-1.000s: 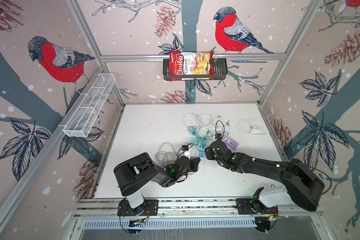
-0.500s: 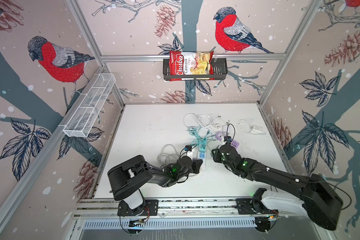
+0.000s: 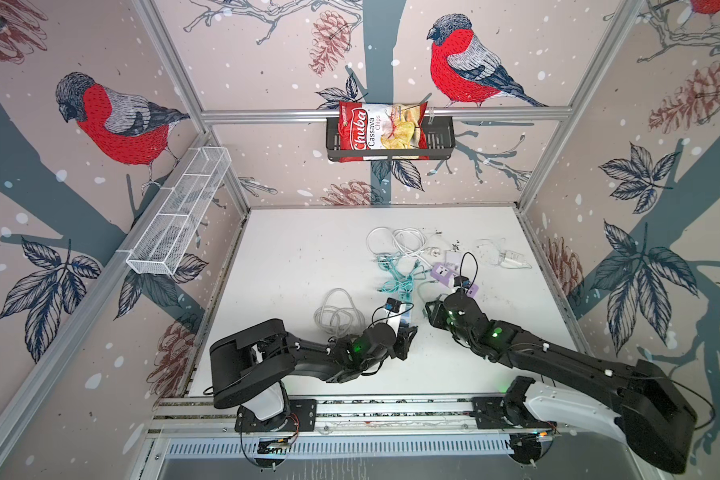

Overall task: Insert the plug
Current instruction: 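Bring the right gripper beside the charger held by the left gripper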

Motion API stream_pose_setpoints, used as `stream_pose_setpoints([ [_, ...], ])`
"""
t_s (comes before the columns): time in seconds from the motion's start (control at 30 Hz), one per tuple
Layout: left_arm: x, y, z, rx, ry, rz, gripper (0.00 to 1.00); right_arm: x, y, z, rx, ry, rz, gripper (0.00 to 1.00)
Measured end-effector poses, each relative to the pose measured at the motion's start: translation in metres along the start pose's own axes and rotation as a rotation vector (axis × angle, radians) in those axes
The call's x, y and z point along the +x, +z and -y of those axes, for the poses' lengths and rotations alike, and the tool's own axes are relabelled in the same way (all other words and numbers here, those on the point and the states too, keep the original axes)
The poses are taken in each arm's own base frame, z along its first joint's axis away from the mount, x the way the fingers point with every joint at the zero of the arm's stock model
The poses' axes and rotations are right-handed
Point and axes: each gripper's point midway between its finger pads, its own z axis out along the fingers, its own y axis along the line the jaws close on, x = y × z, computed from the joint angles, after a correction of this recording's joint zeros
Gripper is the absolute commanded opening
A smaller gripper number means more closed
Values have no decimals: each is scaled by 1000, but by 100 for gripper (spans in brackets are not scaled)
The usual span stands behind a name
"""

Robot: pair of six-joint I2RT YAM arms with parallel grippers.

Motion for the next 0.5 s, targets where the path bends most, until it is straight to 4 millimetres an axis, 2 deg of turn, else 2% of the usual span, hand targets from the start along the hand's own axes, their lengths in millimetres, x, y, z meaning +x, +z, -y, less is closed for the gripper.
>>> stream_pose_setpoints([
  [0.17,2,7,27,77,113,5,37,0,-7,-4,-8,48,-22,16],
  [0.37,-7,8,33,92,192,57,43,3,-13,-3,-11,74,-46,16],
  [0.43,-12,9,31,77,220,81,48,3,-16,-4,-22,88,-50,16],
  [0.5,-16,9,28,55,248,107,49,2,-18,-6,-30,96,-47,16],
])
